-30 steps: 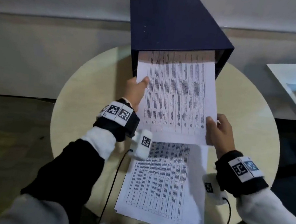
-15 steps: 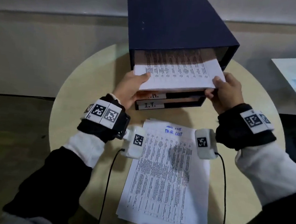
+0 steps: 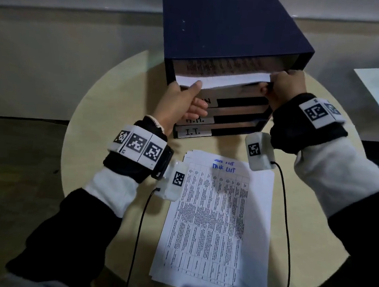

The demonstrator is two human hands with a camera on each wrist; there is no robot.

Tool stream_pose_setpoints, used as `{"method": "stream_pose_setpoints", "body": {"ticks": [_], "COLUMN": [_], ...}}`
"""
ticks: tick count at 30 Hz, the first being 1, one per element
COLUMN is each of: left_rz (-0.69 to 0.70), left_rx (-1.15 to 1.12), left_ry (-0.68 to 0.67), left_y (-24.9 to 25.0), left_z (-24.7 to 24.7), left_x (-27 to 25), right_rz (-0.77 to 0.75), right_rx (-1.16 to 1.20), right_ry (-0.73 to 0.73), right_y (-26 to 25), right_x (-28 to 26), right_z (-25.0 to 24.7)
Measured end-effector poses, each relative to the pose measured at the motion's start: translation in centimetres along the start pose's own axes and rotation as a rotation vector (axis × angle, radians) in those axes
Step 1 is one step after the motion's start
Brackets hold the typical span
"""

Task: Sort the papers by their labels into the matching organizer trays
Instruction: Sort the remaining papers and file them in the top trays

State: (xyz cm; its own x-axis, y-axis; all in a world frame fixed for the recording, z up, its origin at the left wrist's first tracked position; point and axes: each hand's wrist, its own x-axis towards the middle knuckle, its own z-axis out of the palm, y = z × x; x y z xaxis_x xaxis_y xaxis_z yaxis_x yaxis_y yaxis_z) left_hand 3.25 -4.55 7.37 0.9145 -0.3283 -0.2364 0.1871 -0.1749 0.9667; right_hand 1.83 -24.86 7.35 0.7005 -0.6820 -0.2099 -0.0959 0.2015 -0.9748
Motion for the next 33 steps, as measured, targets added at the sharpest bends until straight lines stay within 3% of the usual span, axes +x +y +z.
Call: {"method": "stream_pose_setpoints", "body": {"ticks": [3, 10, 25, 33], "left_rz": [0.050, 0.115, 0.167, 0.200], "left_rx": [0.110, 0.243, 0.388, 0.342], "left_ry": [-0.040, 0.086, 0.103, 0.114], "left_y": [-0.2, -0.6, -0.9, -1.7], "left_z": [0.4, 1.1, 1.1, 1.2], "left_x": [-0.1, 1.1, 2.7, 2.2], "right_rz": [-0.028, -0.022, -0.060, -0.070], "right_rx": [0.008, 0.138, 0.022, 0.005], "right_ry": [0.014, -0.054, -0.160, -0.249], "right_y": [-0.3, 0.4, 0.7, 1.1], "right_x": [0.4, -0.9, -1.6, -2.5], "right_z": [0.8, 1.2, 2.7, 1.7]}}
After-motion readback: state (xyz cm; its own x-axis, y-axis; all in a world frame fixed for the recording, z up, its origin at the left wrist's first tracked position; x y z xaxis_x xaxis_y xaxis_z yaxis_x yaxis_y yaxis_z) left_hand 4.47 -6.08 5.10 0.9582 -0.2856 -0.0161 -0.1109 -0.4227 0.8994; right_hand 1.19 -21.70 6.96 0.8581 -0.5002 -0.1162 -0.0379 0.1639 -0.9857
